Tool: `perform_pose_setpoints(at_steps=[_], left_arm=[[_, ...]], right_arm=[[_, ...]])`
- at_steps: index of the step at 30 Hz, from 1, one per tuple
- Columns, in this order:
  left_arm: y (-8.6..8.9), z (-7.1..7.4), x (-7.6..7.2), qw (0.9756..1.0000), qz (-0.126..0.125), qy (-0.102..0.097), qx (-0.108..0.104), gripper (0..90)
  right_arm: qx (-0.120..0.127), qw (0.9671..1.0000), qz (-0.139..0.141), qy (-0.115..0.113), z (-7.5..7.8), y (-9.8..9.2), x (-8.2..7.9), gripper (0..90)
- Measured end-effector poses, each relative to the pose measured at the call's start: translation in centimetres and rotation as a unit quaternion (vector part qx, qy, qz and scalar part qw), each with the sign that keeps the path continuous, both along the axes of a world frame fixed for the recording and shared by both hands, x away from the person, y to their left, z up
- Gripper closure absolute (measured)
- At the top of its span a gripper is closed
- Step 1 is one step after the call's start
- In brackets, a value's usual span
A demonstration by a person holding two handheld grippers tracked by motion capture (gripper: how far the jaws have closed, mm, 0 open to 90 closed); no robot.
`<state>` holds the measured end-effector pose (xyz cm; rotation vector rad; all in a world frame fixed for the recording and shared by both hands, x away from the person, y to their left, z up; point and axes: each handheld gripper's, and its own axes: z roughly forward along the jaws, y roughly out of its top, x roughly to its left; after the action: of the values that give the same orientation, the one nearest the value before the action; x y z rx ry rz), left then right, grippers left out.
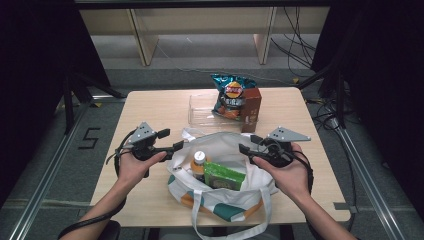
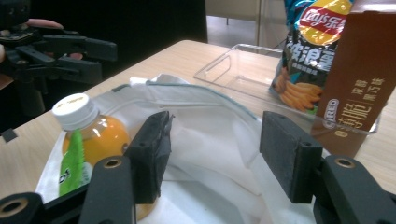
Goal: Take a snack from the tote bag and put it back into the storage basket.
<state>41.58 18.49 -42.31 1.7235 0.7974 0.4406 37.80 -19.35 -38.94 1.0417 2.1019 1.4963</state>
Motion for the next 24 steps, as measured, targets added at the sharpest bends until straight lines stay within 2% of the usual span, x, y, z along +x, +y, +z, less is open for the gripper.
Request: perform_pose_setpoints(at_steps=[1, 2, 3, 4, 5, 6, 7, 9, 10, 11, 12, 14, 16, 17, 20, 21, 22, 23, 24], left_arm=[[0.0, 0.0, 0.0, 1.0, 0.0, 0.0, -0.001, 26.4], [0.0, 0.0, 0.0, 1.0, 0.0, -0.001, 0.0, 26.5], [0.0, 0.0, 0.0, 1.0, -0.002, -0.002, 0.0, 26.4], [0.0, 0.0, 0.0, 1.0, -0.003, -0.003, -0.001, 26.5], [0.0, 0.0, 0.0, 1.0, -0.003, -0.003, -0.001, 26.5], [0.0, 0.0, 0.0, 1.0, -0.002, -0.003, -0.001, 26.4], [0.0, 0.1, 0.0, 1.0, 0.001, -0.002, 0.001, 26.4], [0.0, 0.2, 0.0, 1.0, 0.0, -0.003, -0.002, 26.4], [0.0, 0.2, 0.0, 1.0, 0.0, -0.004, -0.001, 26.4], [0.0, 0.2, 0.1, 1.0, 0.0, -0.004, 0.0, 26.4], [0.1, 0.2, 0.1, 1.0, 0.0, -0.004, -0.001, 26.4], [0.1, 0.2, 0.1, 1.0, 0.0, -0.005, 0.0, 26.4], [0.1, 0.2, 0.2, 1.0, 0.0, -0.006, 0.0, 26.4], [0.1, 0.2, 0.1, 1.0, 0.0, -0.006, 0.001, 26.4], [0.1, 0.3, 0.1, 1.0, 0.0, -0.006, 0.0, 26.4], [0.1, 0.3, 0.1, 1.0, 0.0, -0.006, -0.001, 26.4], [0.1, 0.3, 0.1, 1.0, 0.0, -0.006, -0.001, 26.4], [0.1, 0.3, 0.1, 1.0, 0.001, -0.006, -0.001, 26.4], [0.1, 0.3, 0.1, 1.0, 0.001, -0.006, -0.001, 26.4]], right_arm=[[-0.005, 1.0, 0.004, 0.0, 0.0, 0.0, 0.0, 43.9], [0.0, 0.9999, 0.007, 0.008, 0.1, 0.0, -0.2, 43.9], [-0.007, 1.0, 0.006, 0.003, 0.1, -0.1, -0.2, 43.9], [0.008, 0.9997, 0.006, 0.023, 0.1, 0.1, -0.4, 43.9], [0.011, 0.9996, 0.007, 0.025, 0.2, 0.1, -0.6, 43.8], [0.0, 0.9999, 0.013, 0.009, 0.1, 0.0, -0.5, 43.7], [-0.002, 0.9999, 0.014, 0.008, 0.2, 0.0, -0.6, 43.5], [0.011, 0.9997, 0.011, 0.02, 0.3, 0.1, -1.0, 43.4], [0.005, 0.9997, 0.022, 0.007, 0.2, 0.0, -1.0, 43.4], [0.009, 0.9997, 0.016, 0.014, 0.3, 0.1, -1.3, 43.3], [0.009, 0.9995, 0.028, 0.008, 0.2, 0.0, -1.2, 43.2], [0.011, 0.9995, 0.027, 0.01, 0.1, 0.0, -1.5, 43.2], [0.005, 0.9992, 0.039, 0.005, 0.1, -0.1, -1.6, 43.4], [0.003, 0.9995, 0.03, 0.005, 0.1, -0.1, -1.8, 43.7], [0.008, 0.9989, 0.045, 0.007, 0.1, -0.2, -2.1, 44.8], [0.005, 0.9991, 0.041, 0.004, 0.1, -0.2, -2.2, 45.2], [0.014, 0.9984, 0.054, 0.007, 0.1, -0.1, -2.3, 45.8], [0.014, 0.9984, 0.054, 0.008, 0.1, -0.1, -2.5, 46.3], [0.004, 0.9982, 0.06, -0.002, 0.1, -0.2, -2.5, 47.1]])
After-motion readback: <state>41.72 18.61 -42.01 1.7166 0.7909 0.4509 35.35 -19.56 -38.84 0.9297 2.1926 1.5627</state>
